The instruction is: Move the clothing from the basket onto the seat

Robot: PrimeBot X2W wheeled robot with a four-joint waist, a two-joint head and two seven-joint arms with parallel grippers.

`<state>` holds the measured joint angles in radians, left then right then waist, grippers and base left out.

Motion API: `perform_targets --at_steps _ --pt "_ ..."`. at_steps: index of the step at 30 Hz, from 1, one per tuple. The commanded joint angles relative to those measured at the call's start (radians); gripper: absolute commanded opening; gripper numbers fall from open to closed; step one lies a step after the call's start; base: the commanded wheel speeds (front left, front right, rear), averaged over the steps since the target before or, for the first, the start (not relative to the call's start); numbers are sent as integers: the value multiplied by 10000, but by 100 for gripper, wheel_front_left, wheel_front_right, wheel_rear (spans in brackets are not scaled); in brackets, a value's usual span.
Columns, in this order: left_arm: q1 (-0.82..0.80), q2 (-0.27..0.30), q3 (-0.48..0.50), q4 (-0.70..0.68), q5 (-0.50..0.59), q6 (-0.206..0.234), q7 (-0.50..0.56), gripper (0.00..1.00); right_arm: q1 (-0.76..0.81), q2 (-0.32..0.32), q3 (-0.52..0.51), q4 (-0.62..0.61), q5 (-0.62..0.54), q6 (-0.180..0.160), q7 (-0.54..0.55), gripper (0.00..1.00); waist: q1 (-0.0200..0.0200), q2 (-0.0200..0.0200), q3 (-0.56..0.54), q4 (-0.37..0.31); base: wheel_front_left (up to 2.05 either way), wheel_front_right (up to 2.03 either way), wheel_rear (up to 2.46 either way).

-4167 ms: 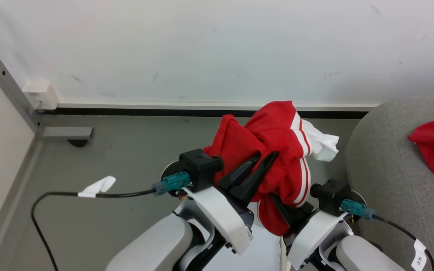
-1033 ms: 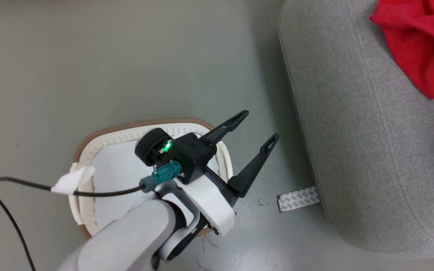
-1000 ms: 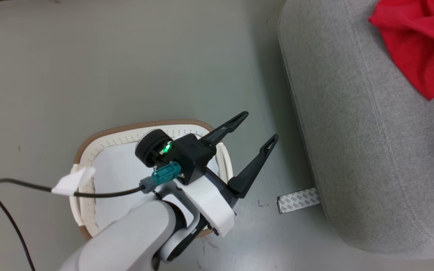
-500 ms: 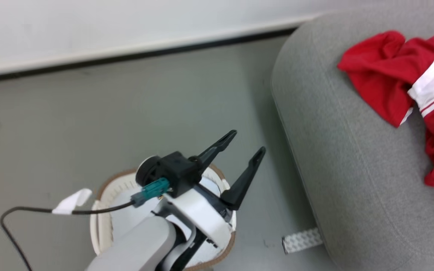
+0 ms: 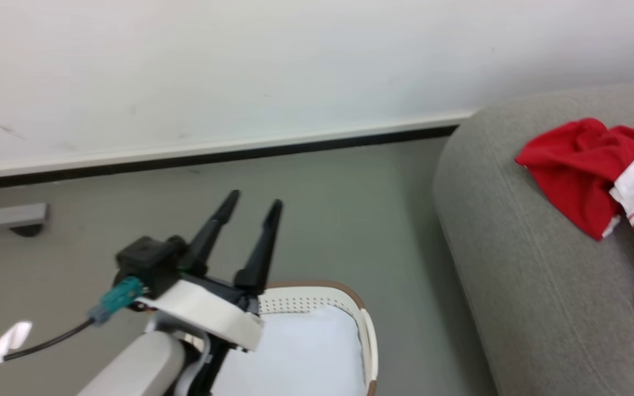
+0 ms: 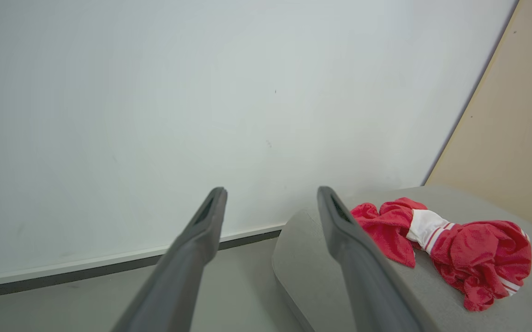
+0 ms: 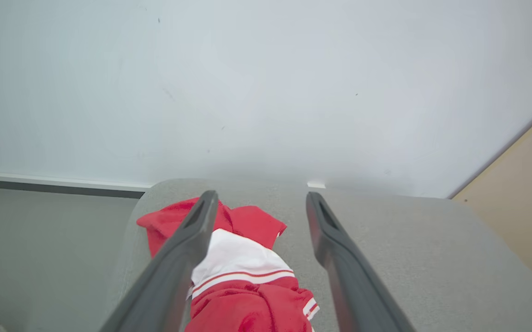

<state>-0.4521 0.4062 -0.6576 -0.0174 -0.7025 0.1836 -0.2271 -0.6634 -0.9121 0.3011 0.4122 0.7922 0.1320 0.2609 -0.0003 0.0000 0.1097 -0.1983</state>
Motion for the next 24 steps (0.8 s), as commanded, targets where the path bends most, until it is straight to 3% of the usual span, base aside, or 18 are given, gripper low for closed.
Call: perform_targets --at_steps 1,7,11,15,20,24 --pt "196 133 164 -82 -62 101 -101 100 291 31 -135 -325 -208 -24 -104 100 3 0 -327 395 0 0 0" --pt "929 369 1007 -266 -365 540 -287 100 1656 1169 -1427 -2533 -999 -26 -664 100 3 0 -875 984 0 0 0" --pt "1631 353 1717 -196 -463 1132 -341 100 2876 2608 -2509 -4064 -1848 -24 -1257 100 3 0 -1101 1303 0 0 0" --pt "2253 239 2165 -235 -336 1290 -369 100 4394 4139 -3075 -5348 -2788 -26 -1773 100 3 0 -1208 1575 0 0 0" --pt "2965 -141 2696 -64 281 1101 -369 100 5999 6086 -3076 -5960 -3230 -24 -2646 100 3 0 -1190 1740 0 0 0" --pt "3353 -570 3073 150 1005 579 -371 100 6863 6931 -2639 -5328 -3546 -24 -3486 100 3 0 -1111 1863 0 0 0"
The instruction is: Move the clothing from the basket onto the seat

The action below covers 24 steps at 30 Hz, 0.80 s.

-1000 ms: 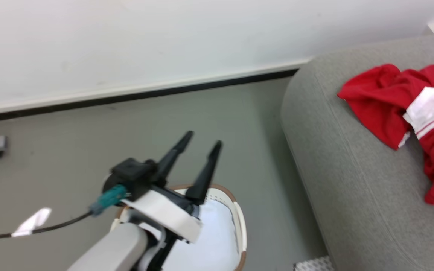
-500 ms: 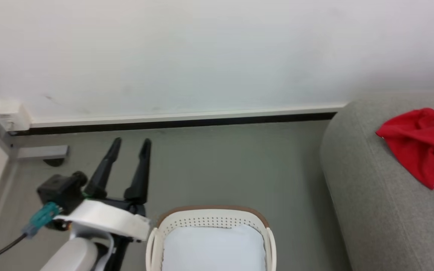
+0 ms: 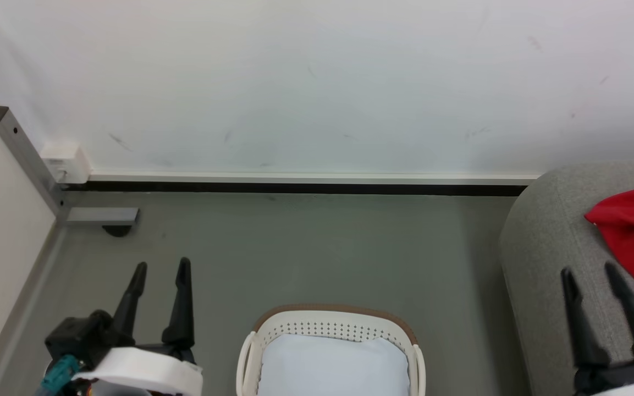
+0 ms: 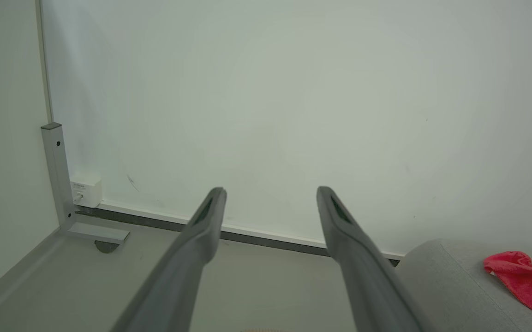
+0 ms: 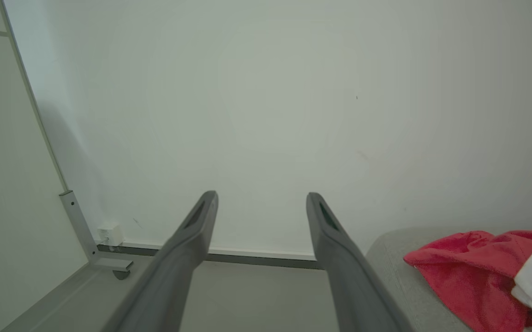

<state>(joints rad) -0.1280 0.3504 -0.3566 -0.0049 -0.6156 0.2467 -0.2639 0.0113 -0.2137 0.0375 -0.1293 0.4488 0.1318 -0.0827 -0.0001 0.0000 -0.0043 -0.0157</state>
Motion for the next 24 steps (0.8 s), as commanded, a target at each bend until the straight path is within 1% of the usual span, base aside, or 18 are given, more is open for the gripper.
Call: perform_targets --at_steps 1,4,7,8,11,19,20,22,24 --pt "187 -121 134 139 343 -239 -4 100 225 49 151 309 -196 -23 -288 100 1 0 54 65 0 0 0" --pt "399 -484 393 473 842 -869 -3 100 392 243 425 1012 -498 -23 -957 100 1 0 131 114 0 0 0" --pt "560 -800 688 942 1201 -1482 -5 100 282 451 491 1560 -781 -23 -1347 100 1 0 232 116 0 0 0" --pt "560 -800 688 942 1201 -1482 -5 100 282 451 491 1560 -781 -23 -1347 100 1 0 232 116 0 0 0" --pt "583 -1106 996 1340 1613 -1884 -6 100 60 558 483 1903 -1053 -23 -1561 100 1 0 311 109 0 0 0" --pt "404 -1788 1801 1724 2481 -2580 -6 100 -252 704 500 2210 -1370 -23 -1746 100 1 0 313 75 0 0 0" --pt "404 -1788 1801 1724 2481 -2580 -6 100 -252 704 500 2210 -1370 -23 -1746 100 1 0 313 75 0 0 0" --pt "428 -1961 2004 1773 2718 -2751 -7 100 -262 745 544 2223 -1352 -23 -1745 100 1 0 269 26 0 0 0" --pt "437 -1997 2069 1787 2787 -2784 -7 100 -258 746 562 2242 -1325 -23 -1750 100 1 0 254 11 0 0 0"
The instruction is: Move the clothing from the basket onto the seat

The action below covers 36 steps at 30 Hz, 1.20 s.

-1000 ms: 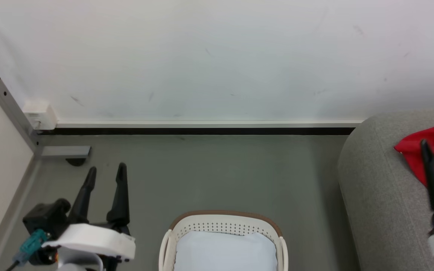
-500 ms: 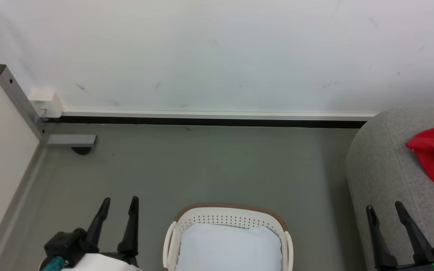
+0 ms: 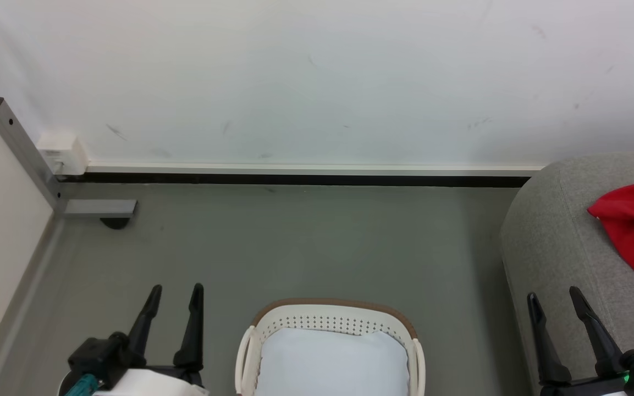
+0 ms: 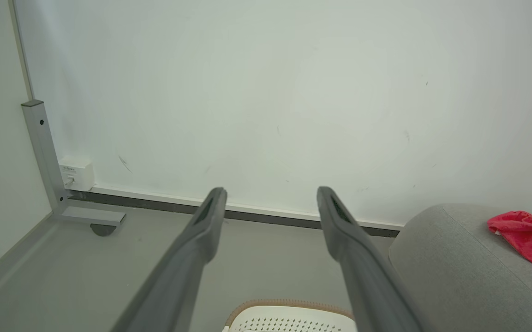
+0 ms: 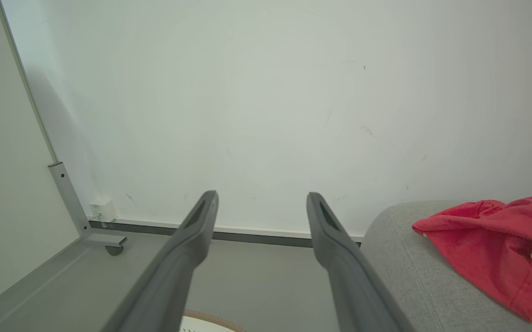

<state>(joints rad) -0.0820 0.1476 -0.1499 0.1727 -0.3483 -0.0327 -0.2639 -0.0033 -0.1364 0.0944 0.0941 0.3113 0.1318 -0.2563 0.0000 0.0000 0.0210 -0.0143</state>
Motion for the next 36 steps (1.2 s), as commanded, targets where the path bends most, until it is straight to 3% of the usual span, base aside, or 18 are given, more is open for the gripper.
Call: perform_targets --at_steps 1,18,19,36 --pt "-10 7 53 35 153 -47 -7 100 -110 -27 15 38 61 -23 -21 100 0 0 -18 -12 0 0 0" --pt "135 -506 677 319 734 -567 -7 100 -51 -20 162 137 131 -23 -69 100 0 0 -68 -43 0 0 0" --pt "54 -497 676 295 605 -552 2 0 3 38 195 111 66 0 -15 0 0 0 -68 -46 0 0 0" --pt "-14 -604 1093 489 -2154 -640 814 0 -164 118 -115 447 2903 -1 646 0 0 0 -82 -23 0 0 0"
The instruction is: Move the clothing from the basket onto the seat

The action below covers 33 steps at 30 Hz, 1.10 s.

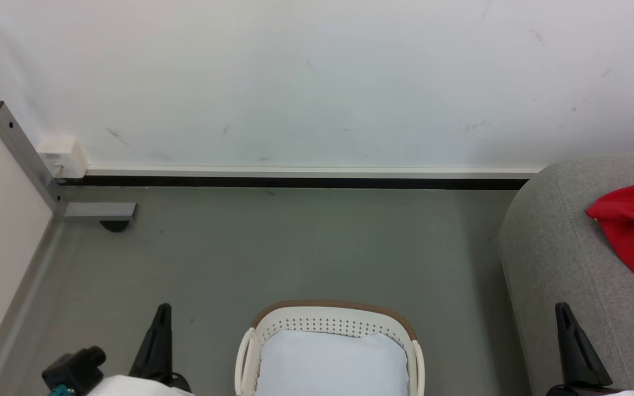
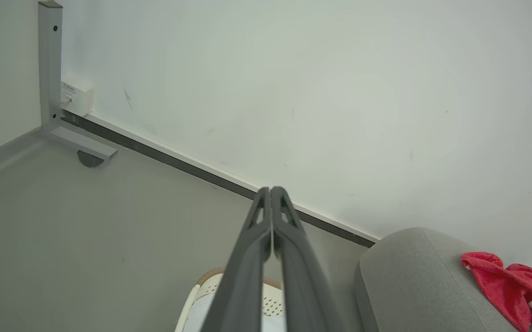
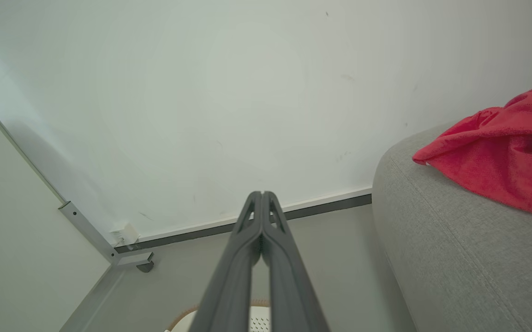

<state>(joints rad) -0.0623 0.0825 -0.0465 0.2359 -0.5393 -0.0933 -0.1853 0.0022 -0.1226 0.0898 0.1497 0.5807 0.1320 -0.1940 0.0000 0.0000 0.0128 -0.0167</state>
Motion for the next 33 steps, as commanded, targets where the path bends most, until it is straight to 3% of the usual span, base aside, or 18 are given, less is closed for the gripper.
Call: perform_targets --at_steps 1,33 --pt "-215 41 81 -144 -406 -40 71 0 -234 -16 -90 -92 369 -3 64 0 0 0 -1 2 0 0 0" --pt "-350 -107 707 -69 -4645 -189 1266 0 -608 143 -713 312 4600 -9 1147 0 0 0 -29 51 0 0 0"
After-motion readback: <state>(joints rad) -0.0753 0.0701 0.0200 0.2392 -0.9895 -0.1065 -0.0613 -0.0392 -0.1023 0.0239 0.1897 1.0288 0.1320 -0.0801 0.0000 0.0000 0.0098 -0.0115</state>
